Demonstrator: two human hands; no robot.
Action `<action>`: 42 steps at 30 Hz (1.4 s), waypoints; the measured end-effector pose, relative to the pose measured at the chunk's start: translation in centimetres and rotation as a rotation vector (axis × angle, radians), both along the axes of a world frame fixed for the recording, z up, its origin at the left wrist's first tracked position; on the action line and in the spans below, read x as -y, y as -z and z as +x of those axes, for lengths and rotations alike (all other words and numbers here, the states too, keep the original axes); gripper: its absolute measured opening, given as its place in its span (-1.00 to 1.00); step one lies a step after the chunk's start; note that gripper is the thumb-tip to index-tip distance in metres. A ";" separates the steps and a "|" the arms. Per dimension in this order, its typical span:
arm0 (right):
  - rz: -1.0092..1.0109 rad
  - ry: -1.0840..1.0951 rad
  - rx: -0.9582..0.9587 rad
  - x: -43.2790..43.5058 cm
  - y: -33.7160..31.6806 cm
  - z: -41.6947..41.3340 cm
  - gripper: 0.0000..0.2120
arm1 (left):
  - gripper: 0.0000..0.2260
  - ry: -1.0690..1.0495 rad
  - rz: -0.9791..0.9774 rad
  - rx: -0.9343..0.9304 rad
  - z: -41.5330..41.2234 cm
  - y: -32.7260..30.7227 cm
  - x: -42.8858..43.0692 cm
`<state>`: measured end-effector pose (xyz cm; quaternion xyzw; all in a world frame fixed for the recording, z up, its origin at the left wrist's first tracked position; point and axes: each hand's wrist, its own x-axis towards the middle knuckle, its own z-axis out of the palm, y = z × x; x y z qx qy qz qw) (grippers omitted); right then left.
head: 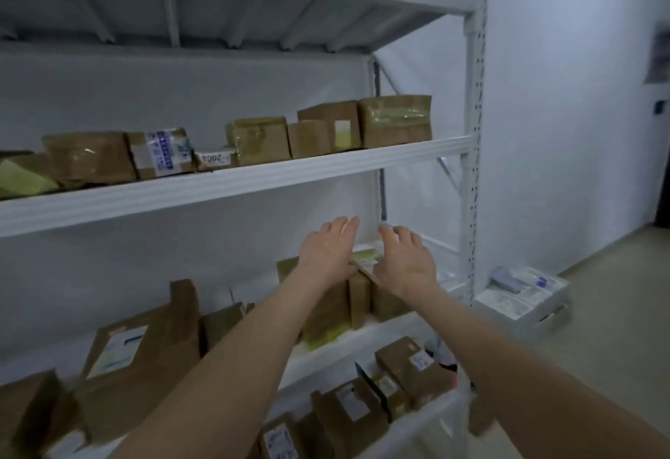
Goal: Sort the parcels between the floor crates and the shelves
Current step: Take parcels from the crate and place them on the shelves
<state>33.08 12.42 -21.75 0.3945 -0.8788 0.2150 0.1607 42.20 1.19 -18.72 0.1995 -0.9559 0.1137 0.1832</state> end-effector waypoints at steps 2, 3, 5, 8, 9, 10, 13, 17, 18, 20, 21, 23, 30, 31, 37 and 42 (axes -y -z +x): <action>-0.030 0.043 -0.034 0.1 -2.2 -3.3 -0.37 | -0.22 0.044 -0.056 -0.046 -3.4 -2.4 0.1; -0.037 0.058 -0.041 0.2 -3.3 -5.0 -0.36 | -0.22 0.061 -0.078 -0.066 -5.0 -3.6 0.2; -0.060 0.078 -0.047 0.9 -5.2 -8.2 -0.35 | -0.24 0.080 -0.106 -0.106 -8.2 -5.9 0.7; -0.101 0.111 -0.078 2.2 -8.1 -12.7 -0.35 | -0.27 0.083 -0.107 -0.210 -12.5 -8.9 1.9; -0.113 0.121 -0.085 2.7 -8.9 -14.1 -0.35 | -0.28 0.087 -0.098 -0.249 -13.9 -9.7 2.3; -0.124 0.128 -0.090 3.0 -9.6 -15.5 -0.35 | -0.30 0.093 -0.088 -0.291 -15.1 -10.5 2.8; -0.152 0.126 -0.099 4.1 -11.2 -19.3 -0.34 | -0.34 0.110 -0.055 -0.401 -18.5 -12.5 4.0; -0.259 0.130 -0.040 5.5 -13.9 -23.8 -0.39 | -0.35 0.102 -0.041 -0.495 -21.6 -14.4 5.1; -0.326 0.121 0.019 6.0 -14.8 -24.8 -0.42 | -0.35 0.095 -0.045 -0.525 -22.2 -14.8 5.4; -0.455 0.103 0.154 7.0 -16.5 -26.8 -0.42 | -0.33 0.071 -0.037 -0.576 -23.1 -15.8 6.1; -0.493 0.092 0.204 7.5 -17.2 -27.9 -0.38 | -0.33 0.053 -0.018 -0.594 -23.5 -16.2 6.4; -0.533 0.062 0.261 8.5 -18.3 -30.0 -0.28 | -0.33 0.009 0.042 -0.626 -24.2 -17.2 6.9; -0.624 -0.188 0.416 11.0 -21.4 -37.5 -0.13 | -0.40 -0.147 0.124 -0.700 -27.1 -18.9 6.6; -0.631 -0.247 0.452 11.4 -21.7 -38.4 -0.12 | -0.40 -0.174 0.155 -0.726 -27.6 -18.9 6.5; -0.694 -0.527 0.667 12.3 -21.8 -41.9 -0.13 | -0.44 -0.216 0.377 -1.034 -30.3 -19.9 4.7; -0.792 -0.511 0.677 10.7 -21.9 -43.5 -0.28 | -0.38 -0.321 0.482 -1.264 -31.4 -20.2 3.2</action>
